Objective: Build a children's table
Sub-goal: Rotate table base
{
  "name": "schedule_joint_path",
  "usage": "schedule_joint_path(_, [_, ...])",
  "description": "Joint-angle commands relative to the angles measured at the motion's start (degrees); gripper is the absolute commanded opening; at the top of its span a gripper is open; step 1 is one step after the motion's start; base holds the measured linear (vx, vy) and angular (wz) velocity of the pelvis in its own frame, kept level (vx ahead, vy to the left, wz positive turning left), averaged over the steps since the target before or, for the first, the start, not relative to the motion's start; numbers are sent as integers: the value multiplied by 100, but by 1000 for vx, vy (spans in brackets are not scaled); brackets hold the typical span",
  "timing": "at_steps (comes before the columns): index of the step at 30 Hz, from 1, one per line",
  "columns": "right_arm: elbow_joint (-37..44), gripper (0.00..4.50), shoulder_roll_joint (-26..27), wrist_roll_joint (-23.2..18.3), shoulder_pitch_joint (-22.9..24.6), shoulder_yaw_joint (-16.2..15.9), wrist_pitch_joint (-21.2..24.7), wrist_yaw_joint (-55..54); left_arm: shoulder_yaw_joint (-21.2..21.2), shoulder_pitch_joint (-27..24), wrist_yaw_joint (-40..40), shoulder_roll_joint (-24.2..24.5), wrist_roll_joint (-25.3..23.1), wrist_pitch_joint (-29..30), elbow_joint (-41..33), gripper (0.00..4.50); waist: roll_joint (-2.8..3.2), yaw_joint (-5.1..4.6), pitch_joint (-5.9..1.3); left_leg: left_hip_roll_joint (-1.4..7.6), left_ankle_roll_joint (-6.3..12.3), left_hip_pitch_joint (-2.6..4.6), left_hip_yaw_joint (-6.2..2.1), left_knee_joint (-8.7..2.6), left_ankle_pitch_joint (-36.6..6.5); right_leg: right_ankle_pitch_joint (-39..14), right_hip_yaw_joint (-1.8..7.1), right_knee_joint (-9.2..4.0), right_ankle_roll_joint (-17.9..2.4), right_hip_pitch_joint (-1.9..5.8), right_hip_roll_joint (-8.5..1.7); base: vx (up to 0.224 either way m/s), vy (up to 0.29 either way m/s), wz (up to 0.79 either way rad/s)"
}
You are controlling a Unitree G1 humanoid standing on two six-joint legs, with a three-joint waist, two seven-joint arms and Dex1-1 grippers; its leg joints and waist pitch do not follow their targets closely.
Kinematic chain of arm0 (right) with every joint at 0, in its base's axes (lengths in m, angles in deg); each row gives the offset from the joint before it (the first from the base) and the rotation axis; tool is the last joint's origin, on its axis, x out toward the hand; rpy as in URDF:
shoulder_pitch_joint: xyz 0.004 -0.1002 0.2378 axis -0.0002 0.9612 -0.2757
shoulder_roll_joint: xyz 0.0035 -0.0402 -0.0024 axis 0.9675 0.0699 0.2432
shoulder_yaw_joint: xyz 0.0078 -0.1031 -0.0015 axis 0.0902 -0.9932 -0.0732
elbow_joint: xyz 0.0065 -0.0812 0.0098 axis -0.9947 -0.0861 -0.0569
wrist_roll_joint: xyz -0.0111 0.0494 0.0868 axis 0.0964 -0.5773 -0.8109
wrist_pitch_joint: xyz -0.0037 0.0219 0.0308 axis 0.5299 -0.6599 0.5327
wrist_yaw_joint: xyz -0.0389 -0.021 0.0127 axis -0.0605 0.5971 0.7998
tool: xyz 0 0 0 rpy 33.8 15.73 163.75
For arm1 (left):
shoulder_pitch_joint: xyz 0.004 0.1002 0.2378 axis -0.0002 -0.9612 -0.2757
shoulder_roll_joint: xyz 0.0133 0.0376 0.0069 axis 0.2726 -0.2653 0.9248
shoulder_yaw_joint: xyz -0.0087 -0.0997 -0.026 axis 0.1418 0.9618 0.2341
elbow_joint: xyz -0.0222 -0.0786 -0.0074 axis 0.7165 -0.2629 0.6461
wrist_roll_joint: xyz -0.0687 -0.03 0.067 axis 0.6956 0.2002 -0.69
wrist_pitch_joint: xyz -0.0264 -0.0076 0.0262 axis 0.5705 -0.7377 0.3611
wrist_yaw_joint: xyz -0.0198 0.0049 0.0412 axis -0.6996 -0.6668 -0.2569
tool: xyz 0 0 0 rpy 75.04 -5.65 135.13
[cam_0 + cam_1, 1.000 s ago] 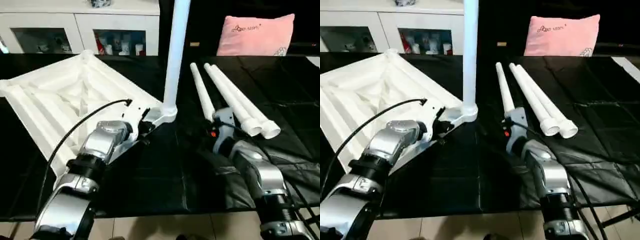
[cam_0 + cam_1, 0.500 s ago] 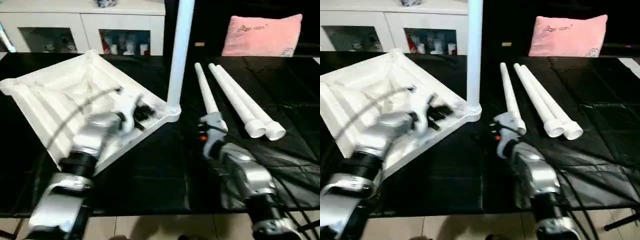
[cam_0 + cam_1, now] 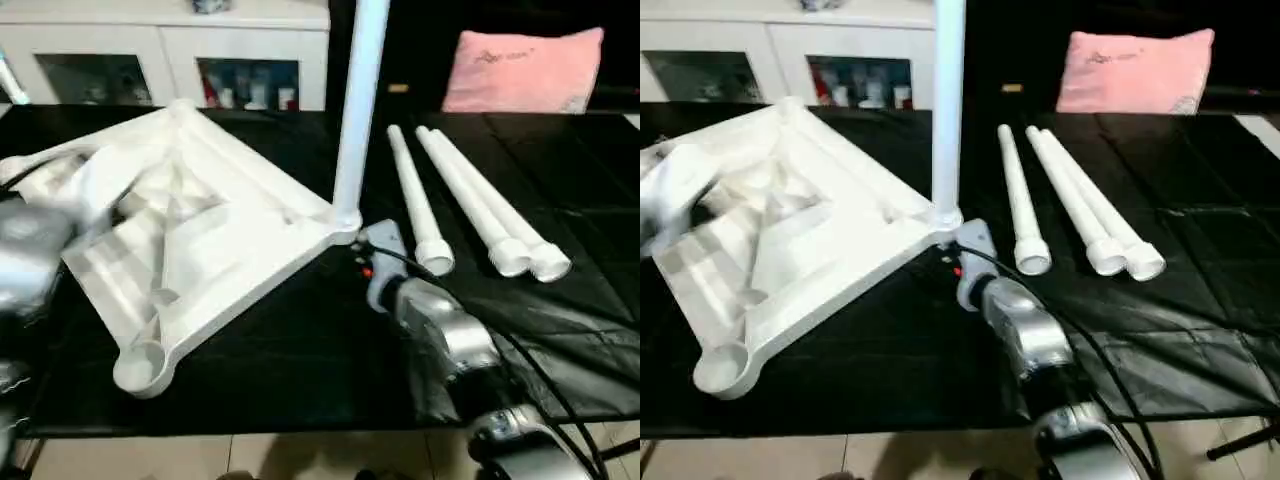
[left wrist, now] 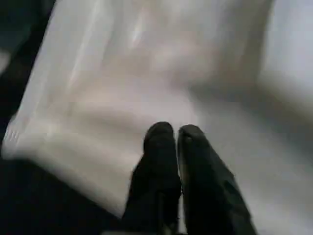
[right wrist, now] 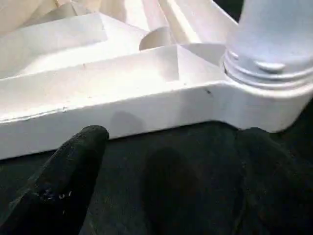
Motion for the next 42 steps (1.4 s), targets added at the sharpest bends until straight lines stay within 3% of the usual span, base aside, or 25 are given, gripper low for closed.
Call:
schedule_joint_path(1, [-145, 450, 57, 40, -120, 4, -92, -69, -69, -64, 82, 61, -91, 97, -135, 4, 157, -4, -393, 222, -62, 73, 1, -402, -916, -990, 400, -246, -1118, 310, -449, 0, 0, 0])
schedule_joint_path(6, [-579, 450, 165, 117, -323, -18, -221, -181, -179, -207, 50, 112, -200, 195, -165, 4, 134, 57, -373, 217, -180, 61, -22, -432, -1306, -1412, 402, -285, -1022, 323, -467, 0, 0, 0])
schedule_joint_path(11, [-899, 450, 268, 147, -489, 4, -358, -232, -283, -354, 433, -54, 49, 340, -413, 4, 122, 77, -370, 209, -173, 42, -23, -429, -1323, -1624, 414, -298, -955, 320, -478, 0, 0, 0])
schedule_joint_path(12, [-1039, 450, 297, 164, -559, 12, -420, -244, -352, -424, 677, -148, 177, 434, -596, 4, 146, 89, -370, 210, -183, 45, -27, -428, -1317, -1645, 414, -297, -975, 315, -480, 0, 0, 0])
schedule_joint_path(14, [-1147, 450, 325, 174, -610, 12, -463, -243, -517, -501, 855, -110, 146, 509, -730, 4, 133, 97, -374, 224, -203, 43, -27, -427, -1320, -1624, 415, -288, -1026, 314, -487, 0, 0, 0])
schedule_joint_path(15, [-1195, 450, 345, 183, -630, 6, -485, -250, -664, -574, 993, -23, 83, 547, -810, 4, 184, 99, -366, 215, -206, 37, -31, -429, -1382, -1634, 413, -281, -1022, 307, -472, 0, 0, 0])
schedule_joint_path(19, [-1356, 450, 407, 201, -700, -16, -572, -275, -983, -842, 1486, 236, 19, 592, -1112, 4, 186, 71, -381, 216, -202, 47, -37, -432, -1394, -1533, 411, -276, -1024, 309, -465, 0, 0, 0])
schedule_joint_path(25, [-1760, 450, 475, 268, -902, -28, -780, -308, -1100, -1227, 2498, 271, 770, 688, -1992, 4, 182, 62, -375, 224, -246, 46, -38, -433, -1466, -1501, 415, -256, -1135, 320, -474, 0, 0, 0])
schedule_joint_path(28, [-1856, 450, 490, 303, -969, -22, -831, -302, -1117, -1301, 2735, 248, 1007, 716, -2244, 4, 177, 47, -360, 205, -248, 40, -28, -436, -1537, -1637, 413, -268, -1100, 319, -450, 0, 0, 0])
schedule_joint_path(30, [-2002, 450, 524, 343, -1129, -20, -900, -278, -1153, -1335, 3106, 58, 1423, 686, -2614, 4, 152, 17, -362, 204, -232, 33, -26, -437, -1507, -1659, 414, -272, -1086, 323, -448, 0, 0, 0])
schedule_joint_path(37, [-2252, 450, 550, 379, -1328, 1, -1052, -258, -1091, -1083, 2906, -499, 1520, 693, -2531, 4, 122, -114, -385, 166, -134, -29, -12, -395, -1175, -1459, 411, -245, -1137, 389, -440, 0, 0, 0])
schedule_joint_path(40, [-2304, 450, 553, 388, -1357, 10, -1091, -254, -1098, -982, 2711, -664, 1420, 515, -2356, 4, 126, -148, -390, 171, -73, -26, -4, -381, -1088, -1385, 405, -246, -1136, 379, -422, 0, 0, 0])
schedule_joint_path(42, [-2379, 450, 552, 406, -1396, 33, -1155, -229, -1066, -717, 2136, -1022, 1187, 301, -1782, 4, 153, -149, -387, 152, -44, 3, 16, -364, -1144, -1443, 396, -273, -1123, 347, -390, 0, 0, 0])
